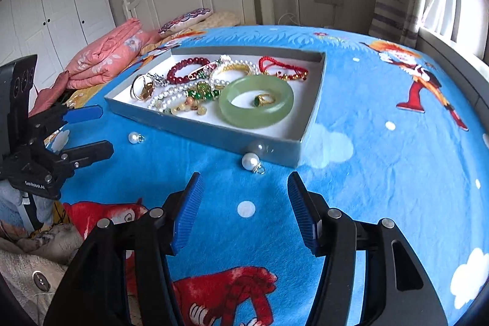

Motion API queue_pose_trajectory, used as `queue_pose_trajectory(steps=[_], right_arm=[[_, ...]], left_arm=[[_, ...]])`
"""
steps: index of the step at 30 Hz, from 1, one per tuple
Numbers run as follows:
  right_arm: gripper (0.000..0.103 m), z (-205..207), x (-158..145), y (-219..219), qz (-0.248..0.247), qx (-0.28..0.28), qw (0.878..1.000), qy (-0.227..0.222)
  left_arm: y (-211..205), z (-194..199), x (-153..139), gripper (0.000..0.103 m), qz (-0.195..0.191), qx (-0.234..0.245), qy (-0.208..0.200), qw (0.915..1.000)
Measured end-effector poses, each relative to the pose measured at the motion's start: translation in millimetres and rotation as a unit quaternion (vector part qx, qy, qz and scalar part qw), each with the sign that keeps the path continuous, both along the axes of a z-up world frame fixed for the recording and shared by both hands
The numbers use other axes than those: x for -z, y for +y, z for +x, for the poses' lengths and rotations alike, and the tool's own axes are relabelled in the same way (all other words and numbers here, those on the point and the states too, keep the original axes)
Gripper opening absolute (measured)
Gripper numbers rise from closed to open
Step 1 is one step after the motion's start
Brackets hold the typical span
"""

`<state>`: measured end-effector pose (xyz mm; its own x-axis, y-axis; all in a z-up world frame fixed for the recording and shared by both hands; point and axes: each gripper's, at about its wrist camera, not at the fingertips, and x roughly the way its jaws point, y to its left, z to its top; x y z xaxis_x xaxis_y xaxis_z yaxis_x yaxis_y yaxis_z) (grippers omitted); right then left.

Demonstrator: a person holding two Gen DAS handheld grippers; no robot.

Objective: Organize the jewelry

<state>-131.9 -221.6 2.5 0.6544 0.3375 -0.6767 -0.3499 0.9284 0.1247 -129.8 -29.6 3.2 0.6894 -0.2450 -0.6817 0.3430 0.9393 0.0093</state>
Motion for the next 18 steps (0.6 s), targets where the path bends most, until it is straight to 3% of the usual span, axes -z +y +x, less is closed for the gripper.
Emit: queue_pose_trajectory(steps=[4,8,18], right_arm=[[0.055,5,1,-1,0.015,0.013,1.0,0.003],[0.05,9,0,5,-0.009,0.021,1.0,0.0],[0.035,14,0,13,-0.039,0.028,0.999,-0.006]], left_arm=[[2,4,1,0.097,-0.007,-0.015,0.0,0.9999],[-6,7,-1,0.095,-0.004,-0.008,0.005,0.9999],[-18,14,11,0.06,0.002,0.011,0.038,0.9992]])
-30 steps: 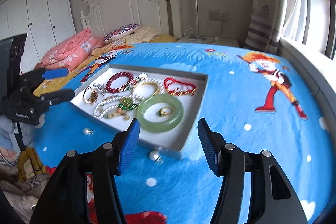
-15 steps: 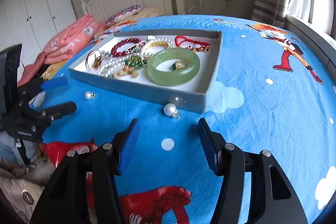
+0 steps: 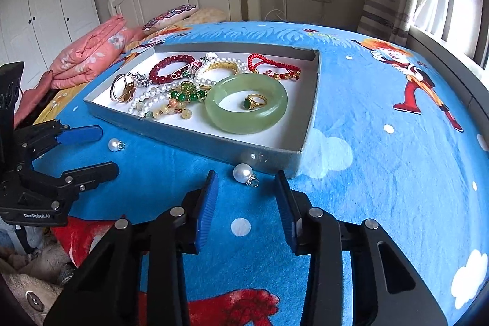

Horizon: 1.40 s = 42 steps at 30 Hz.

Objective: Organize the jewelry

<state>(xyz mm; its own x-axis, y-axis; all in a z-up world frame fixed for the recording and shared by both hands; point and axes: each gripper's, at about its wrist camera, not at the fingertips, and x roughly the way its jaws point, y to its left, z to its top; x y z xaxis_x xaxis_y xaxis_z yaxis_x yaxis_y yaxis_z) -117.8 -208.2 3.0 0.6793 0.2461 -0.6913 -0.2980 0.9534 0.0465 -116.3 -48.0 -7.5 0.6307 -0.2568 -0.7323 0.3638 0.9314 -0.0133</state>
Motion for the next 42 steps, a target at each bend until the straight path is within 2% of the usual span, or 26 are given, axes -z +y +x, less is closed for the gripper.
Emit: queue_pose_trajectory(steps=[3,6,7,8,10,14,16,28,42], right_arm=[[0.034,-1,1,3,-0.014,0.004,1.0,-0.006],[0.03,-2,2,4,-0.021,0.01,1.0,-0.011],[0.02,-2,2,3,-0.018,0.008,1.0,-0.011],[0.018,-1,2,4,-0.018,0.008,1.0,-0.012],[0.018,-1,2,4,-0.019,0.006,1.0,-0.012],[0.018,-2,2,5,-0.018,0.005,1.0,-0.013],[0.018,-2,2,5,-0.018,0.004,1.0,-0.013],[0.018,-4,-1,3,-0.004,0.002,1.0,-0.015],[0.018,-18,-23,6,0.009,-0.013,0.999,-0.05]], left_arm=[[2,3,-1,0.053,-0.006,-0.003,0.002,1.0],[-3,4,-1,0.044,0.005,0.003,-0.002,1.0],[-6,3,-1,0.039,0.01,0.007,-0.004,0.9999],[-10,2,-1,0.036,0.016,0.011,-0.007,0.9998],[-16,0,-1,0.028,0.025,0.021,-0.013,0.9994],[-17,-3,-1,0.022,0.023,0.03,-0.016,0.9991],[-17,-5,-1,0.013,0.021,0.035,-0.017,0.999],[-17,-6,-1,0.013,0.018,0.035,-0.017,0.9991],[-17,-16,-20,0.013,0.019,0.033,-0.045,0.9983]])
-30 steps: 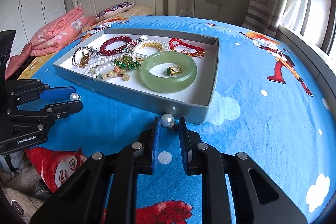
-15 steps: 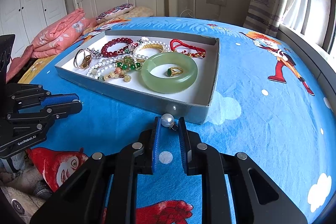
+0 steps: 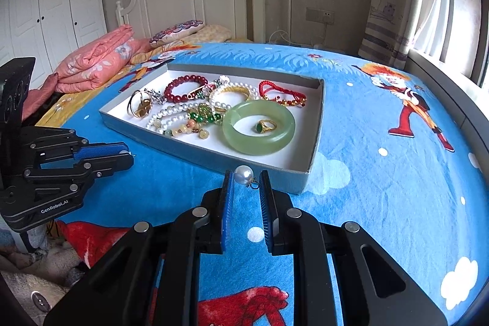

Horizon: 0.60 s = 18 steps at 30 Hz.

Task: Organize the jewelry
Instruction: 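Carry both pearl earrings into the jade bangle in the tray and open both tools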

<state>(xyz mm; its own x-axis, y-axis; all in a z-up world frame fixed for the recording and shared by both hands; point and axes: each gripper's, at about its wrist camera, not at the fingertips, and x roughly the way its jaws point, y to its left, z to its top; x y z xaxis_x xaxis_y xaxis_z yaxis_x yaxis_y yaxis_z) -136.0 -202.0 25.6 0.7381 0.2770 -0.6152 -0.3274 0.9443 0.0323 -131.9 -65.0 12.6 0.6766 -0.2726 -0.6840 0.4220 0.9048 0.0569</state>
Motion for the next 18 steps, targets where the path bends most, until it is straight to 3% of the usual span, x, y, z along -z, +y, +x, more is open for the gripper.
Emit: queue_pose_trajectory(steps=[9,18], right_arm=[[0.018,9,-13,6,-0.004,-0.008,1.0,-0.025],[0.018,34,-14,9,-0.008,-0.005,0.999,-0.031]], left_arm=[[-19,20,-22,0.013,-0.009,0.009,-0.025,0.9996],[-49,59,-28,0.013,-0.035,0.023,-0.014,0.999]])
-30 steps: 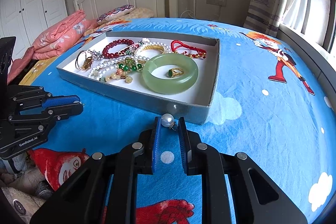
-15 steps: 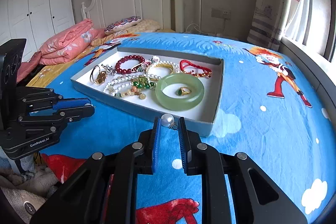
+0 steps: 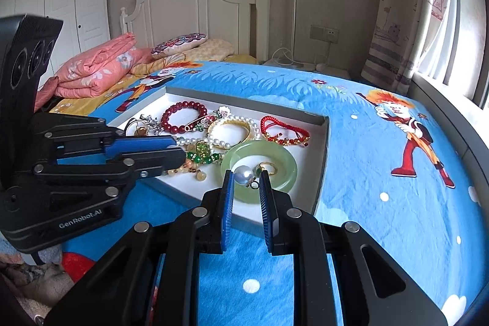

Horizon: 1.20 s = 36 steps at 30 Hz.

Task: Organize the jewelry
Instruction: 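Carry both pearl earrings into the jade bangle in the tray and open both tools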

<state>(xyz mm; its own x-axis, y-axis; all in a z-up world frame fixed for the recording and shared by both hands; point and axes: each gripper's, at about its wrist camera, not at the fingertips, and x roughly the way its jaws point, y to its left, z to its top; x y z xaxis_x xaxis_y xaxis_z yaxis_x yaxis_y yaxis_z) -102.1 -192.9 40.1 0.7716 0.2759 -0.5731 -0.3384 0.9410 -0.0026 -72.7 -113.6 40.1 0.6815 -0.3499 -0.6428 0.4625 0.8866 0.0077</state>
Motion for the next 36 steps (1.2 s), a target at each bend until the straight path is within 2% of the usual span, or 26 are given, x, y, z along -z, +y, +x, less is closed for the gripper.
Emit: queue_pose_trajectory(steps=[10,16,21,23,25,27,29,30,33,34,35,36], right_arm=[[0.018,26,4,4,-0.016,0.002,1.0,0.015],[0.018,37,8,-2,-0.02,0.012,0.999,0.032],[0.018,40,9,-7,-0.016,0.014,0.999,0.04],[0.019,42,9,-9,-0.01,0.017,0.999,0.042],[0.019,41,8,-11,-0.006,0.018,0.999,0.042],[0.022,41,7,-12,-0.003,0.018,0.999,0.04],[0.027,39,3,-12,-0.001,0.019,0.999,0.035],[0.027,38,1,-13,0.0,0.02,0.999,0.032],[0.031,32,-10,-17,0.004,0.024,1.0,0.019],[0.038,29,-15,-18,0.006,0.026,1.0,0.012],[0.05,25,-21,-20,0.008,0.029,1.0,0.001],[0.056,20,-28,-22,0.009,0.034,0.999,-0.012]], left_arm=[[-10,39,-2,0.013,-0.042,-0.007,0.035,0.9985],[-18,50,5,0.013,-0.041,-0.007,0.043,0.9982],[-14,57,10,0.015,-0.056,-0.007,0.056,0.9969],[-11,57,8,0.021,-0.058,-0.01,0.054,0.9968],[-8,57,6,0.043,-0.065,-0.01,0.053,0.9965],[-5,55,0,0.055,-0.066,-0.016,0.04,0.9968],[-2,53,-7,0.059,-0.065,-0.019,0.031,0.9972],[0,51,-11,0.065,-0.063,-0.021,0.025,0.9975],[5,40,-30,0.083,-0.044,-0.04,-0.024,0.9979],[7,37,-36,0.088,-0.037,-0.045,-0.042,0.9974],[11,31,-47,0.091,-0.029,-0.052,-0.065,0.9961],[14,26,-56,0.095,-0.025,-0.059,-0.084,0.9945]])
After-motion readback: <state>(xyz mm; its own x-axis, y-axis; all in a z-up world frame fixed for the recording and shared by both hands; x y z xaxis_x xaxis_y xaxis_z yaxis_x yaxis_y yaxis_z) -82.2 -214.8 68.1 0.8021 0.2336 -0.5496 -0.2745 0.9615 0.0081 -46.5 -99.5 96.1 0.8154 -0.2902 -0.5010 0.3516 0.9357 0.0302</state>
